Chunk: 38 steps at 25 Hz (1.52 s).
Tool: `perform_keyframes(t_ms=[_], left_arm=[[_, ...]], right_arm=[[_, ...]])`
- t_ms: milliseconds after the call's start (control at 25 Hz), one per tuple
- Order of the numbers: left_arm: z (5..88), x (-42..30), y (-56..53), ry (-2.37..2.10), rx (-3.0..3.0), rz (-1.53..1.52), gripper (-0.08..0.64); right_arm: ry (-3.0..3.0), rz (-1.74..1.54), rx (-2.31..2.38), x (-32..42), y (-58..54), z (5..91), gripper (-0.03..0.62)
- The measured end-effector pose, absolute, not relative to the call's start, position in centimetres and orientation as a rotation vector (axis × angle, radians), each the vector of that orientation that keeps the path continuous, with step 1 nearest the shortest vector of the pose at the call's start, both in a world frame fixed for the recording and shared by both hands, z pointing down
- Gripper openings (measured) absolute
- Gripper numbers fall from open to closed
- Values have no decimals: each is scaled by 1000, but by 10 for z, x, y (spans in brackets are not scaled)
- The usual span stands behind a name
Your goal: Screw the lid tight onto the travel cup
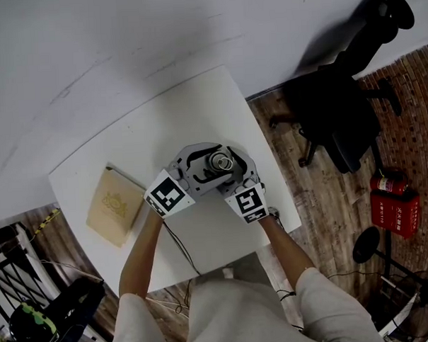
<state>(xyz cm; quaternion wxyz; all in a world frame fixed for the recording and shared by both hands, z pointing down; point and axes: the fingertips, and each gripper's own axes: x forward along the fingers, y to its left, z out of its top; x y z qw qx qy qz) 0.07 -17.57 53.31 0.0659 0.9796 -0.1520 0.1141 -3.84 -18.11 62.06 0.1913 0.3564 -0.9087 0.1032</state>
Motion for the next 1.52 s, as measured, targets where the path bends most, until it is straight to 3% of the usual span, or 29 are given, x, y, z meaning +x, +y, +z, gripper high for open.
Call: perform_keyframes(t_ms=[240, 800, 1520], left_arm=[[532, -9, -180, -718, 2871, 255, 293], [539, -6, -188, -1259, 2689, 291, 293], [542, -6, -187, -1207, 2720, 269, 261]], right_arm=[[-2550, 287, 1010, -38, -181, 621, 359], [-2547, 285, 1016, -38, -181, 620, 359], [-2549, 289, 1015, -38, -181, 620, 359]])
